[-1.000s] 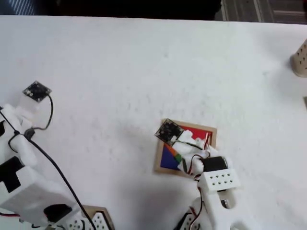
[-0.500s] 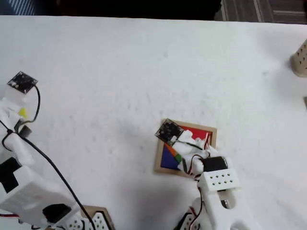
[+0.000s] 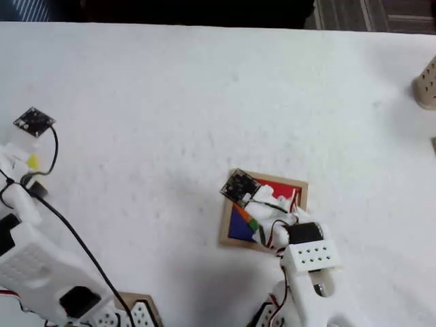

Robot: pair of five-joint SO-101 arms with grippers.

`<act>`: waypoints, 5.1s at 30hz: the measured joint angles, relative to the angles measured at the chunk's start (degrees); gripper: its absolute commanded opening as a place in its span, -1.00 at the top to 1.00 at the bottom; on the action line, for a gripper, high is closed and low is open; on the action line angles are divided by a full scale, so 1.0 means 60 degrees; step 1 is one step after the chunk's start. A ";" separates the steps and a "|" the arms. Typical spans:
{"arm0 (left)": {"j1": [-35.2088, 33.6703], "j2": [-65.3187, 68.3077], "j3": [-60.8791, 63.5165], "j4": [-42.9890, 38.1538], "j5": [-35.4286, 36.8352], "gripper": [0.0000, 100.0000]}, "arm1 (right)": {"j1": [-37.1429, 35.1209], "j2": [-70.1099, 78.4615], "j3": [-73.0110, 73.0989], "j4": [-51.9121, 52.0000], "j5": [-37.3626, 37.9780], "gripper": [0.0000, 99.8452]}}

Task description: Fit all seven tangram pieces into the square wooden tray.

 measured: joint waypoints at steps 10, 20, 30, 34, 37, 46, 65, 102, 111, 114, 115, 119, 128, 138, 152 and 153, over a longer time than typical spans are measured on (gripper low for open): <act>-0.0147 0.0659 -0.0601 0.0015 0.0674 0.52 | 0.0000 0.0000 0.0000 0.0000 0.0000 0.91; -0.0176 0.1070 -0.0689 -0.0557 0.0601 0.52 | 0.0000 0.0000 0.0000 0.0000 0.0000 0.91; -0.0220 0.1099 -0.0674 -0.0791 0.0601 0.63 | 0.0000 0.0000 0.0000 0.0000 0.0000 0.91; -0.0220 0.1099 -0.0689 -0.1011 0.0601 0.60 | 0.0000 0.0000 0.0000 0.0000 0.0000 0.91; -0.0220 0.1099 -0.0689 -0.1040 0.0601 0.71 | 0.0000 0.0000 0.0000 0.0000 0.0000 0.91; -0.0366 0.1260 -0.0762 -0.1934 0.0601 0.61 | 0.0000 0.0000 0.0000 0.0000 0.0000 0.91; -0.1289 0.1509 -0.1802 -0.2403 0.0615 0.33 | 0.0000 0.0000 0.0000 0.0015 0.0000 0.91; -0.0703 0.8190 -1.5487 0.8410 1.2088 0.33 | 0.0000 0.0000 -0.0015 0.0088 0.0000 0.91; -0.0703 0.7941 -1.3832 0.8352 1.2396 0.47 | -0.0147 0.0000 -0.0015 0.0088 0.0000 0.91; -0.0703 0.7092 -1.2352 0.8352 1.2396 0.40 | -0.0161 0.0000 -0.0015 0.0088 0.0000 0.91; -0.0703 0.6755 -1.1736 0.8352 1.2396 0.38 | -0.0161 0.0000 -0.0015 0.0088 0.0000 0.91; -0.0689 0.5670 -0.9685 0.8308 1.2396 0.36 | -0.0161 0.0000 -0.0015 0.0088 0.0000 0.91; -0.0689 0.5245 -0.9333 0.6535 1.2864 0.17 | -0.0176 0.0000 -0.0015 0.0103 0.0000 0.91; -0.0601 0.5245 -0.9524 0.6432 1.2923 0.17 | -0.0176 0.0000 -0.0015 0.0103 0.0000 0.90; -0.0571 0.5832 -0.9656 0.5216 1.2923 0.19 | -0.0176 0.0000 -0.0015 0.0103 0.0000 0.90; -0.0557 0.5919 -0.9729 0.5201 1.2923 0.23 | -0.0176 0.0000 -0.0015 0.0103 0.0000 0.90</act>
